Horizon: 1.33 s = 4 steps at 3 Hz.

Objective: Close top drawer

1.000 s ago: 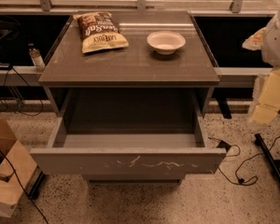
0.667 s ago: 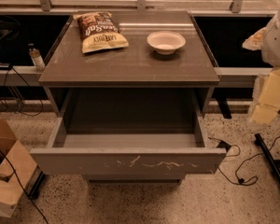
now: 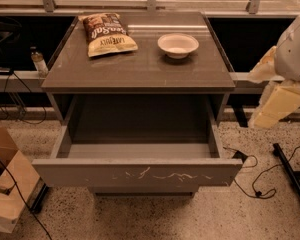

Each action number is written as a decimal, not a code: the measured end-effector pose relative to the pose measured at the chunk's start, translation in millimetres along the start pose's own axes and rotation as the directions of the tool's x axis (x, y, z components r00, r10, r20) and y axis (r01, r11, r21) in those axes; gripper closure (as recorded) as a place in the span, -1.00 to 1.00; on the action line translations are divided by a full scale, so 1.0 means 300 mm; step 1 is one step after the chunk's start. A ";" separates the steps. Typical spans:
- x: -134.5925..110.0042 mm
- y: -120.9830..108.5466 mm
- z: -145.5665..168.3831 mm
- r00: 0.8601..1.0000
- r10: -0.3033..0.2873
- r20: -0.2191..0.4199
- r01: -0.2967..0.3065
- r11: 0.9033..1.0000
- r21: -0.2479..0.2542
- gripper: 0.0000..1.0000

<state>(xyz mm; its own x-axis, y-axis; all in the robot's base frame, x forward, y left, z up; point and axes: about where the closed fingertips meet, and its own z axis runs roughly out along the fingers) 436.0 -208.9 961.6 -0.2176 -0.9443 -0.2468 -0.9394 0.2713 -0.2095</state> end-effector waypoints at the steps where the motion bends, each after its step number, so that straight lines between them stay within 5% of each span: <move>1: -0.005 0.102 0.163 1.000 0.022 0.017 -0.020 0.993 -0.112 0.31; 2: 0.003 0.198 0.305 0.999 0.036 0.009 -0.034 0.980 -0.198 0.78; 3: 0.033 0.297 0.450 0.996 0.083 0.013 -0.076 0.959 -0.273 1.00; 4: 0.049 0.351 0.582 0.992 0.126 0.015 -0.114 0.939 -0.324 1.00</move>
Offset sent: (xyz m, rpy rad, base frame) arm -0.0510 0.0476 -0.1586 0.0873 0.3097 0.0284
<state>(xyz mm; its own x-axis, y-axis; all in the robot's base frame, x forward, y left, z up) 380.2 -161.7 770.8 -0.3301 -0.8997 -0.2856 -0.9432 0.3021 0.1382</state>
